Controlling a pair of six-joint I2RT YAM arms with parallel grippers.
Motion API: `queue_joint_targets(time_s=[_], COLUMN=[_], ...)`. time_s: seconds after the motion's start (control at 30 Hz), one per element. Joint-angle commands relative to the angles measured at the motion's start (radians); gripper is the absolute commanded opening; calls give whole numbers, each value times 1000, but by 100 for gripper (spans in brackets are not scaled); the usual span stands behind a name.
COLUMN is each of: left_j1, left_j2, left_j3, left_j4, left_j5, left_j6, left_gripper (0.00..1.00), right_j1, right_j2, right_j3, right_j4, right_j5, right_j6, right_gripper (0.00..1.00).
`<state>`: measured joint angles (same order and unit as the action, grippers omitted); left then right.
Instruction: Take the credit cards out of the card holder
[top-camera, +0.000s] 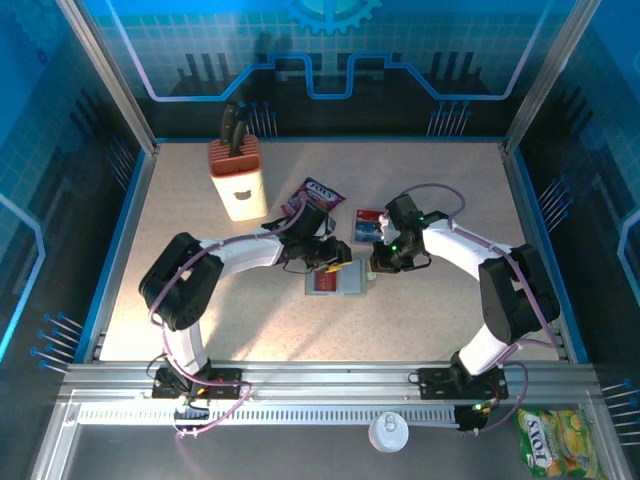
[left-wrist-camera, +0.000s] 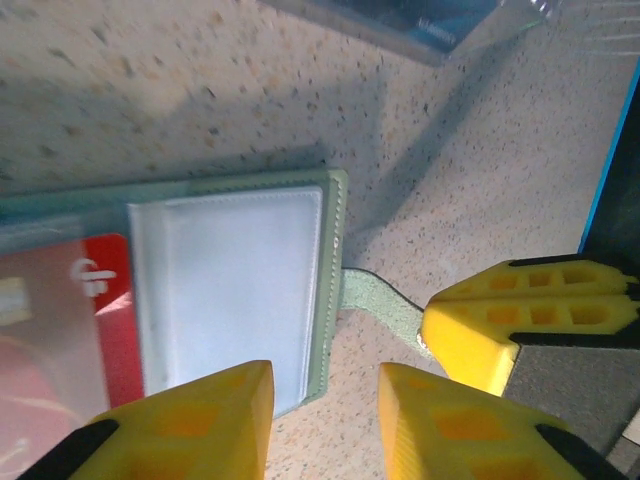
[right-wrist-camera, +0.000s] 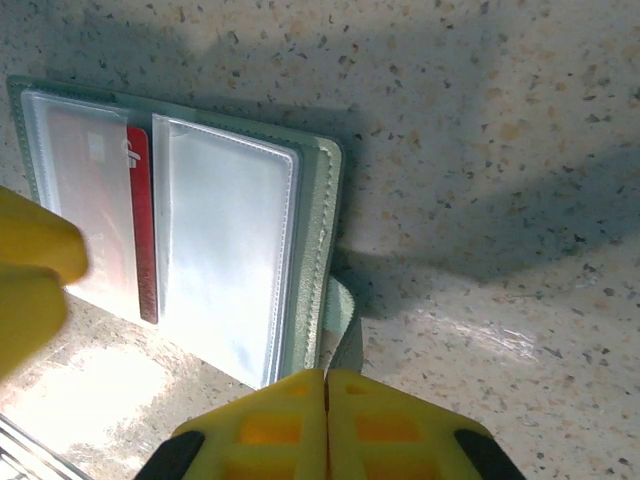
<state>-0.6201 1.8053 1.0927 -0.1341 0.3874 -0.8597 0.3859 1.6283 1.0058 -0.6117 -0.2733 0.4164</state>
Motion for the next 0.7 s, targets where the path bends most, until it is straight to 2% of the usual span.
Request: queue_joint_targets(time_s=[0.0,0.2,0.3,0.47,0.67], left_j1=[28,78,96,102,102], left_j2=[-46,-75,-81,-91,-86], left_j3=[-36,-91,-113,-134,-156], left_j4=[-80,-114,-125,-142,-138], left_j5=[-52,-68,-70,-87,-85], left_j6=[54,83,92,110,109], left_gripper=[32,27,23,16,8], right_j1=[9,29,42,66,93], right_j2=[-25,-39,-48,-62,-51], right_j3=[-8,32,57,89,90], right_j4=[-29,-55,-70,-64,28], right_j5=[11,36,46,36,-62], right_j6=[-7,3,9,36,101], right_gripper=[9,24,28,30,31])
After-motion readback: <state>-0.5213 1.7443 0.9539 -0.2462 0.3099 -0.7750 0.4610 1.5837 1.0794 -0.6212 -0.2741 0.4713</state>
